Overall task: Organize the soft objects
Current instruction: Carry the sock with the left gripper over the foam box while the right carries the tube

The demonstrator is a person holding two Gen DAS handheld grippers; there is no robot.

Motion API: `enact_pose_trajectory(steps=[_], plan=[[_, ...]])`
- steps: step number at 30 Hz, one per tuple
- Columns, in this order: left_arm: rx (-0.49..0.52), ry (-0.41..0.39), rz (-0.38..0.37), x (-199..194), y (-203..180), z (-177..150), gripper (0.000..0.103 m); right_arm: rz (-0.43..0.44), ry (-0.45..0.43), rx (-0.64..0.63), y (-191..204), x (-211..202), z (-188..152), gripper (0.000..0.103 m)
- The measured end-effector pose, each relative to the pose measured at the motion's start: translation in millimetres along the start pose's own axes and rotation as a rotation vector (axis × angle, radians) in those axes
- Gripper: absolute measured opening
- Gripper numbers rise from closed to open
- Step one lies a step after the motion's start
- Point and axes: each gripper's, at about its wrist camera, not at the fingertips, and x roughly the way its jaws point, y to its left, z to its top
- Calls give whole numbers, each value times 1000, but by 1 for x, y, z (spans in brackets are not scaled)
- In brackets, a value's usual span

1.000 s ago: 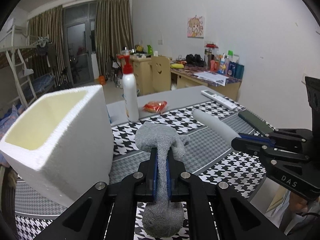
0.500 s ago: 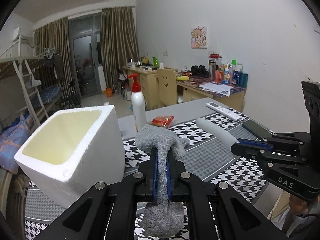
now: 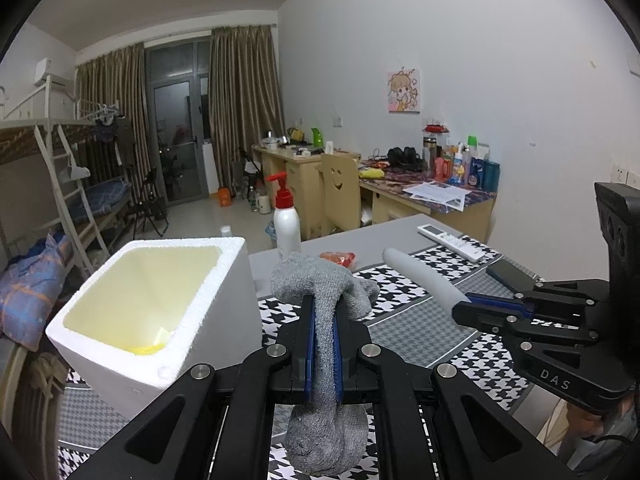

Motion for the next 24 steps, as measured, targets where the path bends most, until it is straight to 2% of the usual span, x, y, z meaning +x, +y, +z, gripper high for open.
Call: enact_pose_trajectory(steps=[24], plan=[[-3, -72, 57, -16, 22, 20, 8, 27, -68, -37, 16, -1, 28, 9]])
